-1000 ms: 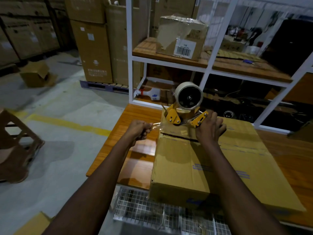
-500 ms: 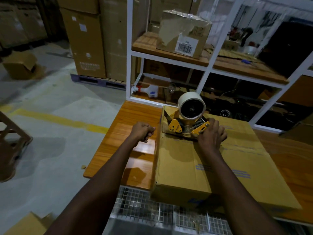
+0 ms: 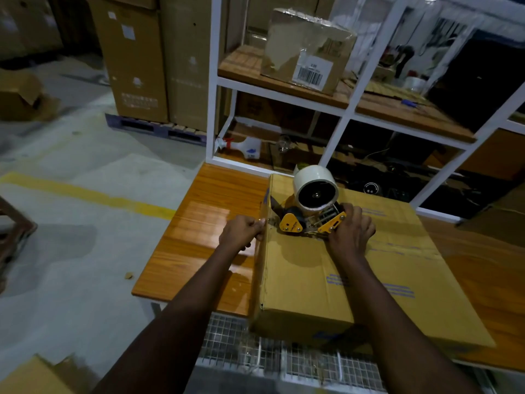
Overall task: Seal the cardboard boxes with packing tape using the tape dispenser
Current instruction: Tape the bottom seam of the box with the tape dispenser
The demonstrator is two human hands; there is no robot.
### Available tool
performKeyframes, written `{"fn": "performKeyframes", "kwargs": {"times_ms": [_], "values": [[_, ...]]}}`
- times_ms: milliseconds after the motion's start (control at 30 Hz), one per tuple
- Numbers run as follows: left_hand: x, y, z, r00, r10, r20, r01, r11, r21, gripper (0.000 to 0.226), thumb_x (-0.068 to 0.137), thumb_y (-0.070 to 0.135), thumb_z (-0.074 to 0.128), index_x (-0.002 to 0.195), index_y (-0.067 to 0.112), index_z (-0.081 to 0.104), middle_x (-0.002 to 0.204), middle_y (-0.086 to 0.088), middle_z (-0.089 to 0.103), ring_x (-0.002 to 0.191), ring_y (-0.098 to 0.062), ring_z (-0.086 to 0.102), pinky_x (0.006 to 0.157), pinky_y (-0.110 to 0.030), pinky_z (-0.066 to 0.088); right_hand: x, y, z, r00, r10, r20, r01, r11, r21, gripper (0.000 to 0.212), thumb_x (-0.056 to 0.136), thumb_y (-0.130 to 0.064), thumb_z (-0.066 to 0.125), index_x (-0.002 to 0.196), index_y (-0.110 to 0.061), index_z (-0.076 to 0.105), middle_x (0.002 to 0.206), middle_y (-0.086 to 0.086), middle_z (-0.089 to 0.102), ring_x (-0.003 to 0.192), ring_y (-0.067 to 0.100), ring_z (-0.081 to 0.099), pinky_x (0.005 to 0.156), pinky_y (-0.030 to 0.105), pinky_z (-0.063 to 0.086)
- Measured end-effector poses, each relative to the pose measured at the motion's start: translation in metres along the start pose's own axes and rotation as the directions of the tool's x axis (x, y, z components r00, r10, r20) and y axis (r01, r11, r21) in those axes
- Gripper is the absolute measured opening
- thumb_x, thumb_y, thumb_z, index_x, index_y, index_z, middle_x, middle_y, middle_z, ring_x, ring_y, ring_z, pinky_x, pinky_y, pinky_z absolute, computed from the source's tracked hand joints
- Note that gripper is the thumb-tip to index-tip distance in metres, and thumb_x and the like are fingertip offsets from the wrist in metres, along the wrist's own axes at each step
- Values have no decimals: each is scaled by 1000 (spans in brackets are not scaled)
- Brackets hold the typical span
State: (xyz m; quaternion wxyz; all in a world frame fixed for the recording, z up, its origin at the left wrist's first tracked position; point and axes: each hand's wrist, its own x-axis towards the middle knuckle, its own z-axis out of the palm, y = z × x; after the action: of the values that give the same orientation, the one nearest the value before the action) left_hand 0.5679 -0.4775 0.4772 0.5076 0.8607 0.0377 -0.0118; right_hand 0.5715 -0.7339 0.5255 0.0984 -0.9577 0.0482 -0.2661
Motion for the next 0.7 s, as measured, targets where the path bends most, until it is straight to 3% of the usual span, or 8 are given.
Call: {"fn": "performKeyframes", "kwargs": {"times_ms": [233, 333, 400, 467, 500, 567, 633, 700], "values": [[-6, -11, -3, 983, -130, -127, 158, 957, 244, 54, 78, 71, 62, 71, 17, 64, 69, 3, 65, 63, -20, 63, 57, -29, 46, 0, 2, 3, 1000, 15, 13, -15, 1000, -12, 48, 77, -17, 65, 122, -20, 48, 113, 9, 50, 100, 34, 45, 91, 48, 31], [-13, -11, -2, 979, -92, -182, 112, 989, 98, 40, 88, 42, 69, 113, 11, 71, 104, -6, 72, 96, -23, 66, 77, -32, 50, 0, 2, 4, 1000, 17, 16, -16, 1000, -20, 51, 76, -16, 67, 122, -22, 47, 113, 8, 49, 101, 34, 45, 91, 47, 32], [-27, 8, 0, 983, -47, -179, 20, 988, -151, 39, 99, 27, 58, 133, 9, 60, 128, -6, 64, 114, -19, 59, 87, -23, 46, -1, 2, 3, 1000, 14, 13, -14, 1000, -5, 51, 76, -15, 66, 123, -21, 47, 114, 9, 49, 101, 35, 45, 92, 48, 31], [-40, 24, 13, 998, -57, 24, 62, 927, -371, 49, 104, 33, 44, 150, 17, 38, 145, 0, 47, 126, -17, 47, 92, -17, 40, -1, 1, 3, 1000, 7, 13, -7, 1000, -1, 52, 75, -14, 66, 123, -19, 47, 115, 10, 49, 102, 36, 45, 93, 48, 31], [-44, 24, 22, 987, -73, 145, 125, 913, -390, 58, 103, 44, 41, 155, 23, 24, 154, -2, 36, 136, -24, 40, 101, -24, 38, -1, 2, 2, 1000, 5, 13, -5, 1000, -2, 53, 75, -13, 67, 123, -19, 47, 115, 11, 49, 102, 36, 45, 93, 49, 31], [-49, 11, 36, 941, -130, 311, 226, 928, -295, 78, 95, 67, 36, 158, 32, 6, 165, -5, 10, 150, -34, 12, 117, -48, 21, -1, 3, 3, 1000, 3, 15, -3, 1000, -1, 52, 75, -14, 67, 123, -19, 46, 115, 10, 49, 102, 36, 45, 94, 49, 31], [-46, -2, 34, 908, -169, 385, 266, 940, -214, 98, 79, 89, 32, 157, 34, 12, 166, -3, 0, 151, -34, -5, 119, -60, 4, -2, 4, 4, 1000, -2, 19, 2, 1000, 1, 52, 76, -14, 67, 123, -20, 46, 115, 10, 49, 103, 35, 44, 94, 49, 31], [-42, 1, 29, 914, -183, 362, 220, 973, -64, 91, 86, 82, 30, 158, 31, 7, 165, -2, -9, 150, -33, -9, 118, -62, -1, -2, 4, 3, 1000, -7, 15, 7, 1000, 3, 51, 76, -15, 66, 123, -20, 46, 115, 11, 49, 103, 35, 44, 94, 49, 30]]}}
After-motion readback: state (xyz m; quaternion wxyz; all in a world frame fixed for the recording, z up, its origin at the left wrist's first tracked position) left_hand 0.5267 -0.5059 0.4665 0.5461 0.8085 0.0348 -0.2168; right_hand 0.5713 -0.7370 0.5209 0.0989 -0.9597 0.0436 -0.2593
